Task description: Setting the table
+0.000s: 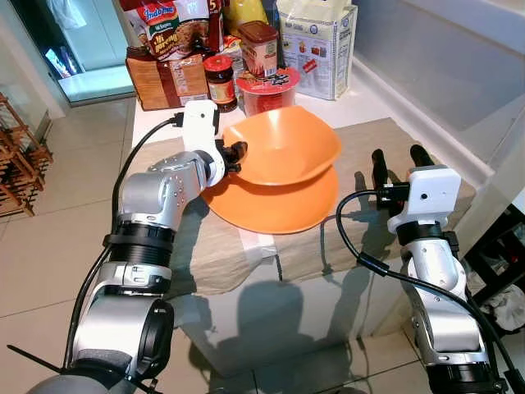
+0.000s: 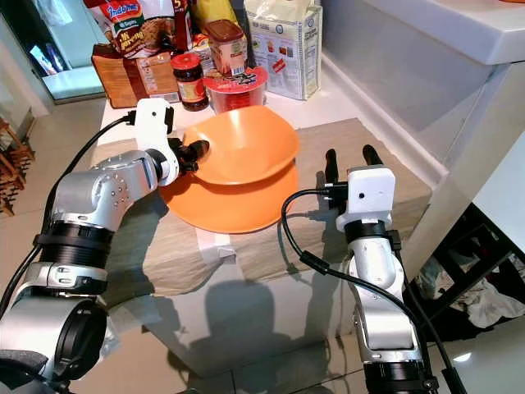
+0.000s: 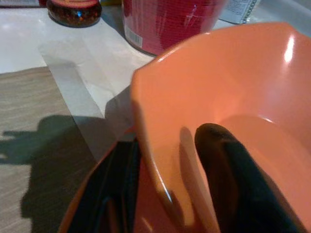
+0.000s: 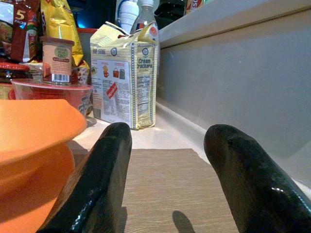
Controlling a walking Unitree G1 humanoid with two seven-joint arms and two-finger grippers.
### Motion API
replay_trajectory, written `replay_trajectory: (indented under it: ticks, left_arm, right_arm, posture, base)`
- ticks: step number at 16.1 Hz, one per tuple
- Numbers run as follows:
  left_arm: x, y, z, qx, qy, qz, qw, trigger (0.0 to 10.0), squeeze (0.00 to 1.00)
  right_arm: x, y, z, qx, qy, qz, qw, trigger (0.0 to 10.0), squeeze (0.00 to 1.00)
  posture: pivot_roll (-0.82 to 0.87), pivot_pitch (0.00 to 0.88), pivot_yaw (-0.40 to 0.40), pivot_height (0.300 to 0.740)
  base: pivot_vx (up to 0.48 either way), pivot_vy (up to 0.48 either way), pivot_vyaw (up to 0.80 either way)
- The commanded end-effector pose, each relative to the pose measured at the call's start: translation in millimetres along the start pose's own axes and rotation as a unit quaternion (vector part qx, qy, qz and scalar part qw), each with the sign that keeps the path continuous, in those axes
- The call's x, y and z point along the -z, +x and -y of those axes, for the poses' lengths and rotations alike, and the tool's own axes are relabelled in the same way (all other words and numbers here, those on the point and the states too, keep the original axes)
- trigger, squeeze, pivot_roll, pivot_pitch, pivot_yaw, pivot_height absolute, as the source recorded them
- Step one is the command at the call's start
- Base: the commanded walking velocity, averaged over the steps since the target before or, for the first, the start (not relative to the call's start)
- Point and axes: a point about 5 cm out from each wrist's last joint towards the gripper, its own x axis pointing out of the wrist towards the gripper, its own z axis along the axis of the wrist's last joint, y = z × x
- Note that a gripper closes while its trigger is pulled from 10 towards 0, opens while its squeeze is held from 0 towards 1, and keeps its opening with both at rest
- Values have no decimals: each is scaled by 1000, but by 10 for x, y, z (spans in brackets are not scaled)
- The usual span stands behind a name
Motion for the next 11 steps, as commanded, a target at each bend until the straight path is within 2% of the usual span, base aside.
replay_trajectory:
  ticks: [1, 5, 7, 11]
  left_arm:
    - [45, -17, -21, 1, -6, -14, 1000, 0, 0]
    - [65, -25, -9, 9, 19, -30, 999, 0, 0]
    - [25, -49, -3, 15, 35, -15, 999, 0, 0]
    - [-191, -135, 51, 38, 27, 71, 996, 0, 0]
  right_arm:
    - [-24, -6, -7, -4, -1, 1, 1000, 10000, 0]
    - [-20, -3, -10, -5, -1, 0, 1000, 10000, 0]
    - [-14, -5, -10, -5, -2, -1, 1000, 10000, 0]
    - [1, -7, -18, -6, -2, -3, 1000, 10000, 0]
  posture:
    - [-157, 0, 97, 740]
    - [-154, 0, 97, 740]
    - [-153, 0, 96, 740]
    - [-151, 0, 95, 740]
  base:
    - [0, 0, 0]
    - [0, 0, 0]
    - [0, 0, 0]
    - [0, 0, 0]
